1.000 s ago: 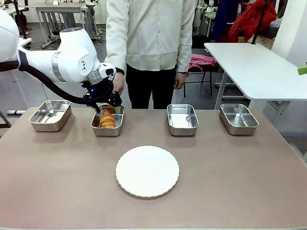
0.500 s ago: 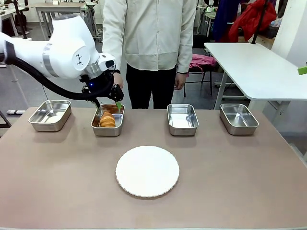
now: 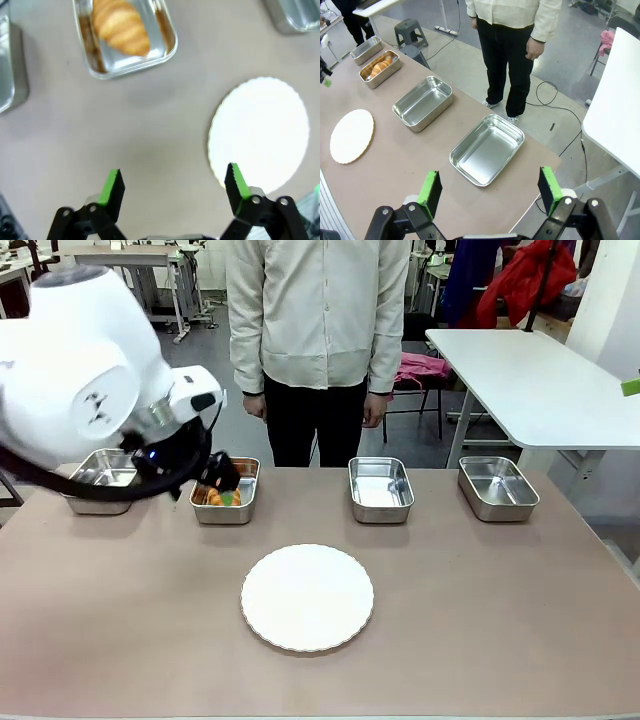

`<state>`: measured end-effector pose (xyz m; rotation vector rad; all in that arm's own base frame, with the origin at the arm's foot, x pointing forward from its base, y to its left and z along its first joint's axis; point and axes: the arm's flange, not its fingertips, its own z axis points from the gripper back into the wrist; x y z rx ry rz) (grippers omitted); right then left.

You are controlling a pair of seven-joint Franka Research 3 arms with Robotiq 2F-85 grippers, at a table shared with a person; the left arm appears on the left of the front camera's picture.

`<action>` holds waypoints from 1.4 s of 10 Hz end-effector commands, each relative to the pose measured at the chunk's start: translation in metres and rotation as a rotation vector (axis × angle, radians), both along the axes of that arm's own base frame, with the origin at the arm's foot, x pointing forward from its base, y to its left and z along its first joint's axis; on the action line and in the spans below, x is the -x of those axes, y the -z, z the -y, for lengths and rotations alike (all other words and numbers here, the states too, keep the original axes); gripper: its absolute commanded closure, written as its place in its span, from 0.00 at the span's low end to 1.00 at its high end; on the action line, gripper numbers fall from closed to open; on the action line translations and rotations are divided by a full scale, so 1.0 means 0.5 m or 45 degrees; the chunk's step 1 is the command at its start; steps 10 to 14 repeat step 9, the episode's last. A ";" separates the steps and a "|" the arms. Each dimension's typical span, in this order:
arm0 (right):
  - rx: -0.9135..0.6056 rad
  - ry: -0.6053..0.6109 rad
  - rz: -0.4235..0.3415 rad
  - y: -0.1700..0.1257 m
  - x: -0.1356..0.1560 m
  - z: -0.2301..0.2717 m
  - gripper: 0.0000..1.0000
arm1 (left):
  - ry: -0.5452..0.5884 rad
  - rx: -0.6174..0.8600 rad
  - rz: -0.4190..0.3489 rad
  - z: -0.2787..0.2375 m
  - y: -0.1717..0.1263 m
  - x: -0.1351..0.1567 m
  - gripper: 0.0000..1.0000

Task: Place the bread in the container.
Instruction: Place the Butter Roll into the Airtight Container indicated by the human.

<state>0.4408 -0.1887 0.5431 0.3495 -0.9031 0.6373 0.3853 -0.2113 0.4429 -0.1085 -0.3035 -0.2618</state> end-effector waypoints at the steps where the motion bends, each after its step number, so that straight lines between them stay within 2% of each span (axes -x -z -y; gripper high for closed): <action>1: -0.011 -0.004 0.011 -0.001 -0.001 -0.001 0.00 | -0.028 -0.051 0.018 -0.024 0.017 0.080 0.00; 3: -0.011 -0.004 0.011 -0.001 -0.001 -0.001 0.00 | 0.002 0.008 0.014 -0.037 0.051 0.108 0.00; 4: -0.011 -0.004 0.011 -0.001 -0.001 -0.001 0.00 | -0.029 -0.001 0.010 -0.040 0.054 0.112 0.00; 5: -0.011 -0.004 0.011 -0.001 -0.001 -0.001 0.00 | -0.011 -0.026 -0.047 -0.042 0.061 0.113 0.00; 6: -0.011 -0.004 0.011 -0.001 -0.001 -0.001 0.00 | 0.001 -0.035 0.007 -0.023 0.027 0.087 0.00; 14: -0.011 -0.004 0.011 -0.001 -0.001 -0.001 0.00 | 0.001 -0.035 0.007 -0.023 0.027 0.087 0.00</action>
